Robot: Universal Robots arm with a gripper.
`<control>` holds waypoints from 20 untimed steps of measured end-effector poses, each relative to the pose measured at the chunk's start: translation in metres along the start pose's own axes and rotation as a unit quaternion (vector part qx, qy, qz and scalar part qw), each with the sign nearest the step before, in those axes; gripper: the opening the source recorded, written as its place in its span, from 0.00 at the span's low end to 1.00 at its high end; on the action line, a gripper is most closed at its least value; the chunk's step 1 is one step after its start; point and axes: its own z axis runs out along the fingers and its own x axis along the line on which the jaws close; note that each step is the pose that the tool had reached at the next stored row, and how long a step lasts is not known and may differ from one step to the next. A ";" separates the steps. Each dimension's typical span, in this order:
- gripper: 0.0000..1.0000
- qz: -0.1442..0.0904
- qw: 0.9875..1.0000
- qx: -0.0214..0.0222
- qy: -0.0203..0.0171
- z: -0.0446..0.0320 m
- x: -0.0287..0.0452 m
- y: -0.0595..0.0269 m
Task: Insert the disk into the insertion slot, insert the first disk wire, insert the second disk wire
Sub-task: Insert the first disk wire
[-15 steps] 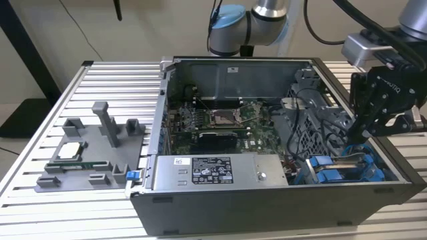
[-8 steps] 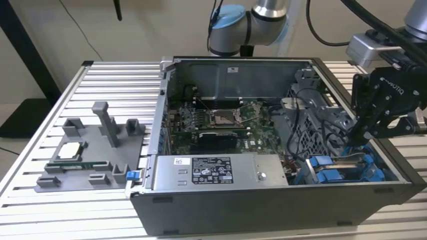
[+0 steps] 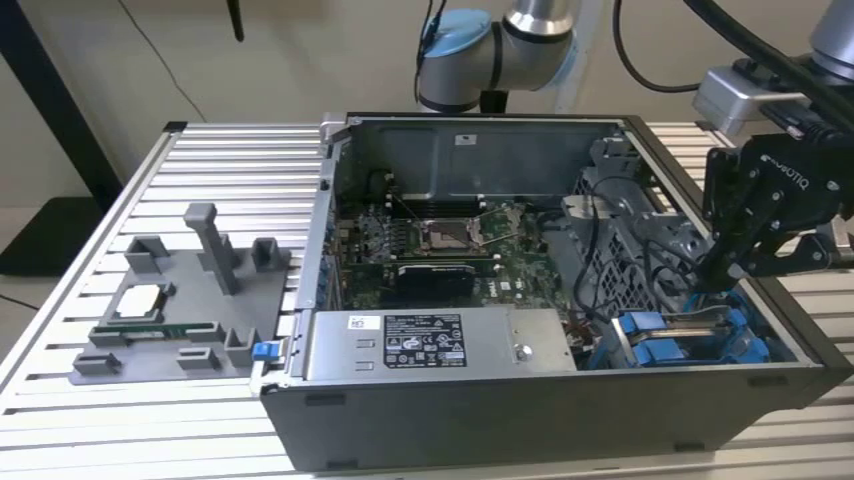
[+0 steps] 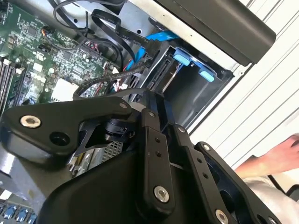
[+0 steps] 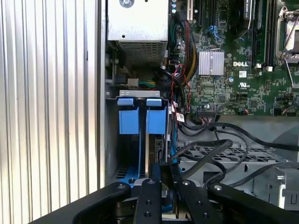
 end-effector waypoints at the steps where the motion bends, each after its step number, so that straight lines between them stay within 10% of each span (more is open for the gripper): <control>1: 0.00 0.000 1.000 0.000 0.000 0.0000 0.0000 0.0000; 20: 0.00 -0.008 1.000 0.003 -0.002 0.0112 0.0041 -0.0040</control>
